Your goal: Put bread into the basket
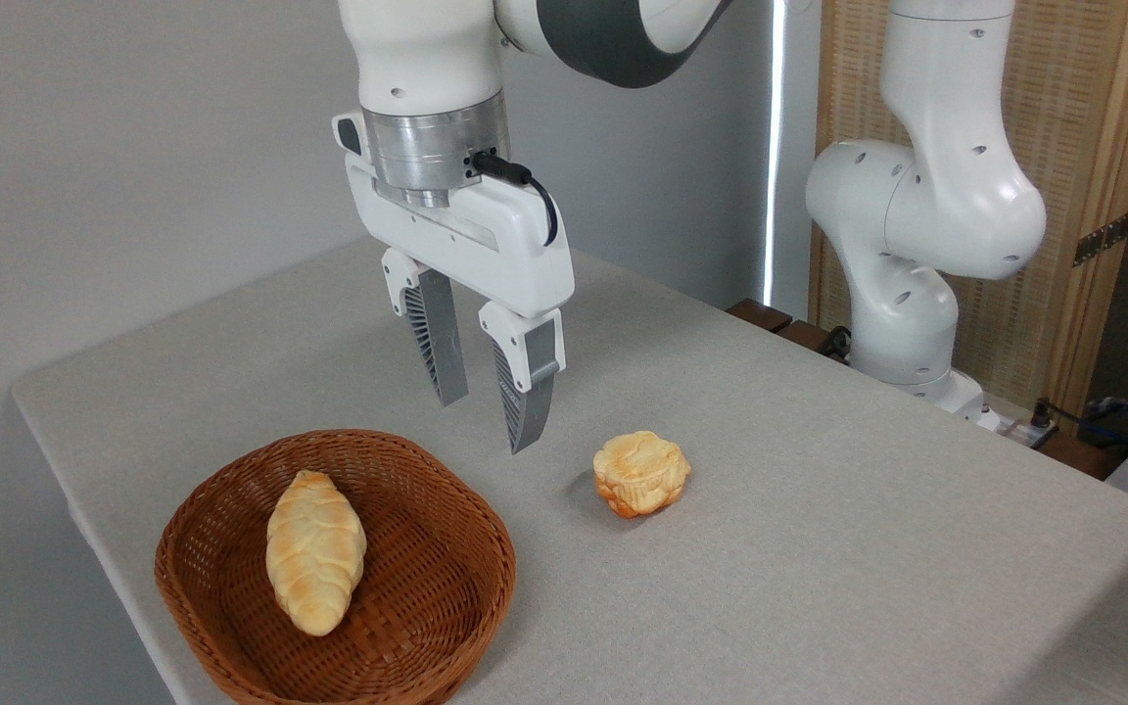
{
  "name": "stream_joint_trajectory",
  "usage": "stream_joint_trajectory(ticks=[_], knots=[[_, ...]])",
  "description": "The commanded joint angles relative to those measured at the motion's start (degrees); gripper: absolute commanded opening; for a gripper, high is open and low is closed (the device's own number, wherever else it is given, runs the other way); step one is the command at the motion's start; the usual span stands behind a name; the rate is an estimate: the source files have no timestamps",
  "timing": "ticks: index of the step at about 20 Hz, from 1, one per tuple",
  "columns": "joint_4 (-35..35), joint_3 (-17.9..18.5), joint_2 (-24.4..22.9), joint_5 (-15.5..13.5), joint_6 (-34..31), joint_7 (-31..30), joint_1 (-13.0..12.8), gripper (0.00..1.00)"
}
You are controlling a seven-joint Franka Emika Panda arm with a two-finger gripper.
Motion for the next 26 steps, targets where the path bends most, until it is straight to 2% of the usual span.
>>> stream_joint_trajectory(ticks=[1,3,11,13,17,20,26], knots=[[0.20,0.31,-0.76,-0.40,-2.09,0.69,0.11,1.00],[0.28,-0.04,-0.67,-0.40,-4.18,0.51,0.11,1.00],[-1.46,-0.48,-0.76,-0.58,-5.16,0.07,-0.06,1.00],[-3.57,-0.48,-1.02,-0.49,-4.38,0.33,-1.64,1.00],[-10.33,-0.48,-5.40,-0.05,-2.01,1.21,-2.26,1.00],[-15.52,-0.48,-8.84,0.04,-0.51,4.28,-2.79,1.00],[-21.42,-0.39,-11.57,0.39,1.25,9.56,-2.79,1.00]])
